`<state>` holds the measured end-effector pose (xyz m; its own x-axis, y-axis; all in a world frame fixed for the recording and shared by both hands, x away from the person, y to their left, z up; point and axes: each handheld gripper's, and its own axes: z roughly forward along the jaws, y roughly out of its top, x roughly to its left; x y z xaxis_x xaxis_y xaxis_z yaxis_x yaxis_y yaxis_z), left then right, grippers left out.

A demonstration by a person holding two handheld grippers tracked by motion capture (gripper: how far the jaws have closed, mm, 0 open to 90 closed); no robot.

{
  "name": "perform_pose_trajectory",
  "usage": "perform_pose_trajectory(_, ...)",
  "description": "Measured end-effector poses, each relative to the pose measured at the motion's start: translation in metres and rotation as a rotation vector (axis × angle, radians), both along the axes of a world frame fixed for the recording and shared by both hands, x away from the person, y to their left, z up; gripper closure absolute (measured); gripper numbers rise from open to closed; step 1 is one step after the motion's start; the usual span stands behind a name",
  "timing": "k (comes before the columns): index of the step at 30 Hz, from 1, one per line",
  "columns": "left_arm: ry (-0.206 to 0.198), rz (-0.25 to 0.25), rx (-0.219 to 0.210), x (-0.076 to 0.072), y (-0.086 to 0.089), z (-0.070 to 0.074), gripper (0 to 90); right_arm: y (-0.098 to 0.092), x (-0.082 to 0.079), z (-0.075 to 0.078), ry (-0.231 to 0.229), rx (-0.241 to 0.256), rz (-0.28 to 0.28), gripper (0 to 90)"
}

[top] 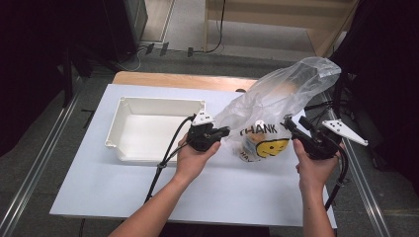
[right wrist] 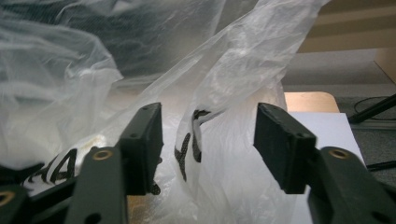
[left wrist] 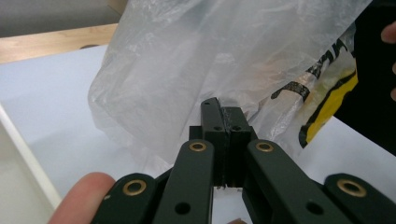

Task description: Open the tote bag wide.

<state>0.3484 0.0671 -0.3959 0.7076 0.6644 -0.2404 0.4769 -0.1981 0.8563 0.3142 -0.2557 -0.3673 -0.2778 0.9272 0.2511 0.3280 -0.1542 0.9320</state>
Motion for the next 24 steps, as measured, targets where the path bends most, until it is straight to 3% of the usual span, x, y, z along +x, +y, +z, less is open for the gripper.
perform_pose_trajectory(3,0.016,-0.004,-0.006,-0.001,-0.001,-0.005,90.0,0.003,0.003,-0.002,0.007,0.003,0.027,44.8)
perform_pose_trajectory(4,0.025,-0.005,-0.007,-0.001,-0.002,-0.006,90.0,0.007,0.007,-0.007,0.03,-0.016,0.061,54.8)
perform_pose_trajectory(5,0.031,-0.005,-0.007,-0.001,-0.003,-0.008,90.0,0.007,0.007,-0.007,0.03,-0.016,0.061,54.8)
perform_pose_trajectory(8,0.047,-0.013,0.001,-0.003,-0.006,-0.012,90.0,0.012,0.012,-0.015,0.084,-0.037,0.106,75.6)
perform_pose_trajectory(12,0.071,-0.009,0.002,-0.004,-0.008,-0.017,90.0,0.013,0.015,-0.019,0.111,-0.073,0.087,89.6)
perform_pose_trajectory(14,0.087,-0.006,-0.006,-0.004,-0.008,-0.021,90.0,0.011,0.016,-0.021,0.116,-0.09,0.063,90.0)
perform_pose_trajectory(19,0.111,0.002,-0.021,-0.007,-0.011,-0.023,90.0,0.013,0.019,-0.028,0.15,-0.114,0.082,90.0)
perform_pose_trajectory(21,0.121,-0.005,-0.041,-0.008,-0.01,-0.021,90.0,0.014,0.016,-0.027,0.144,-0.126,0.077,90.0)
perform_pose_trajectory(24,0.118,-0.018,-0.053,-0.012,-0.006,-0.019,90.0,0.012,0.007,-0.013,0.093,-0.131,0.072,90.0)
